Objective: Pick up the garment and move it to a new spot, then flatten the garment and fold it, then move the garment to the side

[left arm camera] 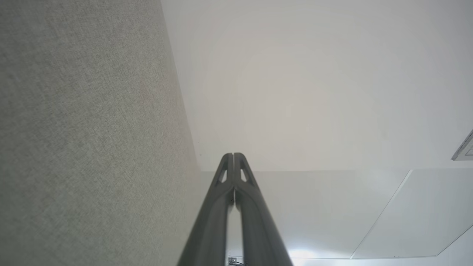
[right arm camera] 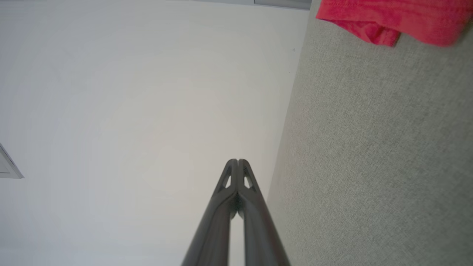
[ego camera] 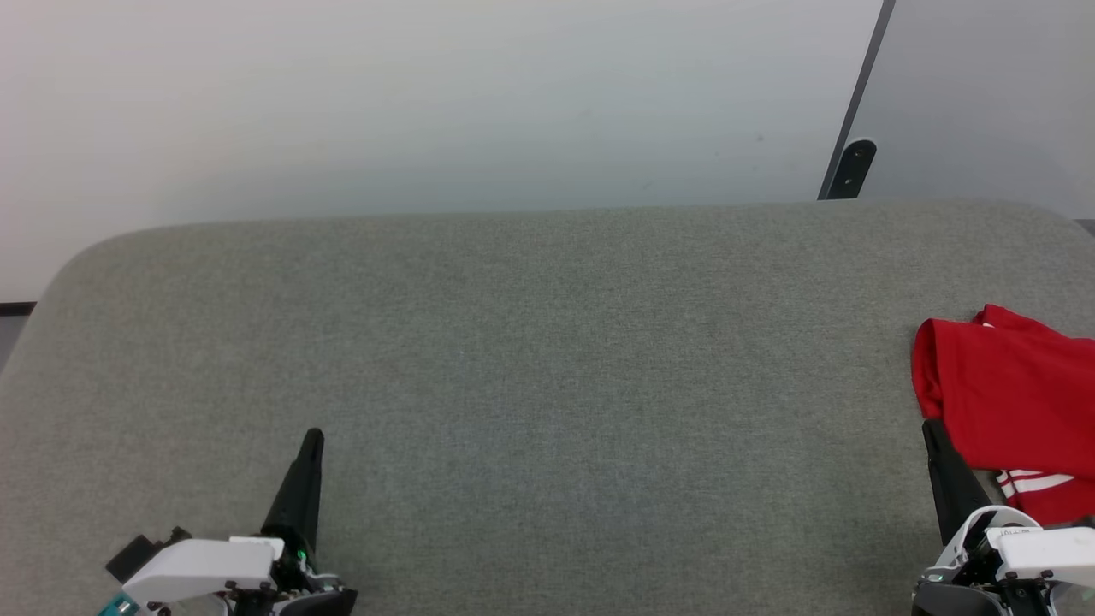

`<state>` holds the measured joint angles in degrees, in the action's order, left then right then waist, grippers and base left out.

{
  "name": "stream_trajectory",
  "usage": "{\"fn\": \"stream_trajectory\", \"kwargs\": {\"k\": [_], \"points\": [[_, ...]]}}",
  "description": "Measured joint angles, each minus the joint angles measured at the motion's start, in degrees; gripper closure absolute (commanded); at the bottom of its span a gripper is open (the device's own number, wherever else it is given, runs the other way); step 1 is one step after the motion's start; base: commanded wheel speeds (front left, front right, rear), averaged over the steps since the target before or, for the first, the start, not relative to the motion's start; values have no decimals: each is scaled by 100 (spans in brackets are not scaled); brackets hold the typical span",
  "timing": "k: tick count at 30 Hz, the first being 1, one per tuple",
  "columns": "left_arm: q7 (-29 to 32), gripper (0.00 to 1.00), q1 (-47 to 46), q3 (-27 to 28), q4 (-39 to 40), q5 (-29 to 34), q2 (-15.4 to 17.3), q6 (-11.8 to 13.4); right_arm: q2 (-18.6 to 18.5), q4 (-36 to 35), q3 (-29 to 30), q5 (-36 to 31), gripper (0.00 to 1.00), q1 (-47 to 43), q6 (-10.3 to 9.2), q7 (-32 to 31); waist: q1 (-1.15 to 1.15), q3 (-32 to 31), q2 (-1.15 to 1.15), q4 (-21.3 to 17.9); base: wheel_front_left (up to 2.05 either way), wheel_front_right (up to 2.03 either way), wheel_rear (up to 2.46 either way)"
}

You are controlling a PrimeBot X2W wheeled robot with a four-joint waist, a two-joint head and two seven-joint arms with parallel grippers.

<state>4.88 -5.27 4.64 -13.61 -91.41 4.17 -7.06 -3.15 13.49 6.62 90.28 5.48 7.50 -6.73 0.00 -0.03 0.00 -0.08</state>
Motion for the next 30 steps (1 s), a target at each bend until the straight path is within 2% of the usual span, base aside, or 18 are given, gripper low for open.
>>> {"fn": "stream_trajectory", "kwargs": {"k": [7, 30], "points": [[57, 100, -65, 56, -48, -205, -31, -33, 22, 69, -1, 199, 100, 58, 0, 20, 0, 21, 0, 8, 0, 0, 0], [77, 100, -66, 89, -51, -192, -59, -33, 25, 70, 0, 199, 100, 73, 0, 20, 0, 21, 0, 8, 0, 0, 0]]}}
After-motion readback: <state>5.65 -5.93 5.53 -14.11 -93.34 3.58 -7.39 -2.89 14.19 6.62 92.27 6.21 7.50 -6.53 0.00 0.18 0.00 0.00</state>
